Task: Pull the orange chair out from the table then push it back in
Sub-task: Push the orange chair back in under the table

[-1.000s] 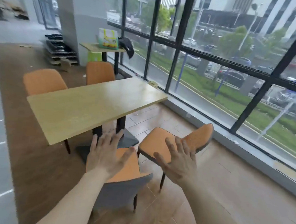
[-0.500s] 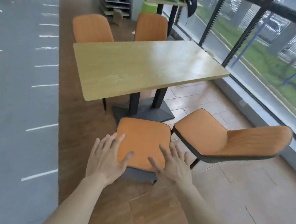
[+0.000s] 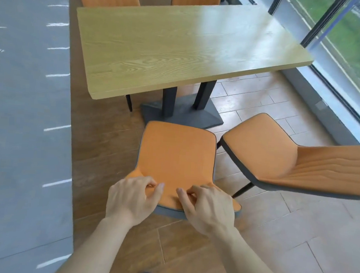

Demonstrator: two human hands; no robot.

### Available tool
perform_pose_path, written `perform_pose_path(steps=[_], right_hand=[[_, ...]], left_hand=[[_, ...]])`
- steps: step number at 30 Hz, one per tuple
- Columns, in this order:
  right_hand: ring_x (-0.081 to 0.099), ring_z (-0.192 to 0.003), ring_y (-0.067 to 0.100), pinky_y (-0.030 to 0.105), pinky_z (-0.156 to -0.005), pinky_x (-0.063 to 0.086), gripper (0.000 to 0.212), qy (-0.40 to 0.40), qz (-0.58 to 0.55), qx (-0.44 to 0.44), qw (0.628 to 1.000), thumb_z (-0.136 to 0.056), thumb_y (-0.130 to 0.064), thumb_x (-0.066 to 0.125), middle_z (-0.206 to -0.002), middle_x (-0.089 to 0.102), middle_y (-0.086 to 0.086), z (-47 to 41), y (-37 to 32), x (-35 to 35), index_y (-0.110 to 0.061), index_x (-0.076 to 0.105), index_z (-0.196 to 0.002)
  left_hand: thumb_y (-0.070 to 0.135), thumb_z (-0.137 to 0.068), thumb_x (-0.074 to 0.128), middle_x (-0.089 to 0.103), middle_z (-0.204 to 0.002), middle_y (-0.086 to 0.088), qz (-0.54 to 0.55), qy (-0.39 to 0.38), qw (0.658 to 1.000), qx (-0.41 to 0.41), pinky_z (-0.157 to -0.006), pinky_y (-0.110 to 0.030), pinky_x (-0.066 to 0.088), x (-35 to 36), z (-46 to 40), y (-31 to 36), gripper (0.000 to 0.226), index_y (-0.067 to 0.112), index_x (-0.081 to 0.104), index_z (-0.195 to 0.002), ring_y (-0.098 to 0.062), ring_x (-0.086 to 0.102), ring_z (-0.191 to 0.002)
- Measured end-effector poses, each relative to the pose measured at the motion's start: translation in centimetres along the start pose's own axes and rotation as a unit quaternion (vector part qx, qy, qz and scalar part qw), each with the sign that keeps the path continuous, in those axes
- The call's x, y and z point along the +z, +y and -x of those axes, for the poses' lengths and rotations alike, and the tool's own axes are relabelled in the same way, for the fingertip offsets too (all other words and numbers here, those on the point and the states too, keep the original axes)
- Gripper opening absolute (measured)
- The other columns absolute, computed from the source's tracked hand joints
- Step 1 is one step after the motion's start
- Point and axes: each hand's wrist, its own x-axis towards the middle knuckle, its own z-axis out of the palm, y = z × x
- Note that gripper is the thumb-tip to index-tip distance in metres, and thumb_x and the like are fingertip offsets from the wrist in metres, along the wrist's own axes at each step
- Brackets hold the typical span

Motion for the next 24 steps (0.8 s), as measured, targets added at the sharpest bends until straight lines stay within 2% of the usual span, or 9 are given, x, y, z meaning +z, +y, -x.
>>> perform_pose_path(steps=[5,11,15,16,24], right_hand=[[0.061,-0.065,0.019,0.034,-0.060,0.048,0.077,0.020,-0.010,-0.012,1.000,-0.090,-0.082,0.019,-0.072,0.065,-0.007,-4.7,-0.2,-0.7,-0.032,0.077,-0.082],[0.059,-0.065,0.022,0.035,-0.058,0.037,0.077,0.035,-0.009,-0.035,0.999,-0.090,-0.083,0.019,-0.072,0.068,-0.007,-11.2,-1.2,-1.0,-0.033,0.077,-0.081],[0.060,-0.066,0.021,0.034,-0.061,0.046,0.077,0.041,-0.016,-0.040,0.998,-0.090,-0.084,0.020,-0.071,0.068,-0.006,-15.5,-2.3,-1.2,-0.033,0.077,-0.081],[0.059,-0.064,0.021,0.035,-0.062,0.047,0.076,0.033,-0.021,-0.035,0.999,-0.090,-0.084,0.021,-0.069,0.067,-0.006,-18.1,-3.2,-0.9,-0.033,0.077,-0.080],[0.059,-0.066,0.020,0.034,-0.059,0.043,0.073,0.050,-0.019,-0.034,0.998,-0.090,-0.084,0.023,-0.074,0.070,-0.007,-21.3,-3.6,-1.4,-0.034,0.076,-0.082]], left_hand=[[0.074,-0.088,0.015,0.072,-0.080,0.012,0.000,0.020,1.000,-0.005,-0.061,-0.031,0.048,-0.2,-3.7,0.0,0.068,0.038,0.072,-0.095,-0.016,0.067,-0.078],[0.071,-0.089,0.017,0.069,-0.073,0.010,0.003,0.056,0.998,-0.025,-0.054,-0.030,0.034,-0.8,-9.1,-1.0,0.063,0.036,0.070,-0.086,-0.018,0.065,-0.071],[0.071,-0.089,0.015,0.068,-0.069,0.009,-0.003,0.072,0.997,-0.023,-0.053,-0.029,0.031,-1.6,-13.2,-1.9,0.065,0.034,0.069,-0.084,-0.019,0.063,-0.066],[0.071,-0.089,0.015,0.068,-0.070,0.009,0.000,0.071,0.997,-0.033,-0.053,-0.030,0.030,-1.8,-15.6,-3.0,0.065,0.034,0.068,-0.085,-0.019,0.063,-0.067],[0.070,-0.089,0.016,0.073,-0.082,0.013,0.001,0.068,0.998,-0.018,-0.056,-0.029,0.034,-2.6,-19.0,-3.4,0.063,0.034,0.067,-0.091,-0.017,0.066,-0.071]])
